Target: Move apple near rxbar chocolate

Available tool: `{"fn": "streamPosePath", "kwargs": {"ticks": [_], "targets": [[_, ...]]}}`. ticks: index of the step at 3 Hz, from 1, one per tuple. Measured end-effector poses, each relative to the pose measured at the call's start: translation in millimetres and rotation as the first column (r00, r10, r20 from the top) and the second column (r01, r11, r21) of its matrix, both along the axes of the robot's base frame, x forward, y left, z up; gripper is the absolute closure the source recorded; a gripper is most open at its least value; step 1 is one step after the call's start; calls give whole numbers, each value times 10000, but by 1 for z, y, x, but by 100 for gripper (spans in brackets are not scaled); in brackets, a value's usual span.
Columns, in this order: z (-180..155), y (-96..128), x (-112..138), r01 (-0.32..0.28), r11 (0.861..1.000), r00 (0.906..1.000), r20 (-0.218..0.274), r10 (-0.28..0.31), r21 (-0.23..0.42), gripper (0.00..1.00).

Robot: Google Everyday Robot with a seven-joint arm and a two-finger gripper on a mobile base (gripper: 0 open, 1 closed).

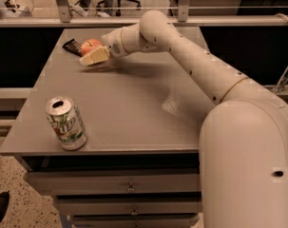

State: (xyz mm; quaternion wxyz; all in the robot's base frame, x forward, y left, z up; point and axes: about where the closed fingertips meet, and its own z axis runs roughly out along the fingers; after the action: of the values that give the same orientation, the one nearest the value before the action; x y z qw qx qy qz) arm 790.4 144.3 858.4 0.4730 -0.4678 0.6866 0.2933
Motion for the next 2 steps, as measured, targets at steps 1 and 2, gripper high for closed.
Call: {"fn": "streamPosePath", "kwargs": {"ticks": [1,2], "targets": [[14,-10,-3,84,9999,9997,238,-83,-56,0],[51,-52,-8,677,9977,9942,845,-669,-68,0]]}}
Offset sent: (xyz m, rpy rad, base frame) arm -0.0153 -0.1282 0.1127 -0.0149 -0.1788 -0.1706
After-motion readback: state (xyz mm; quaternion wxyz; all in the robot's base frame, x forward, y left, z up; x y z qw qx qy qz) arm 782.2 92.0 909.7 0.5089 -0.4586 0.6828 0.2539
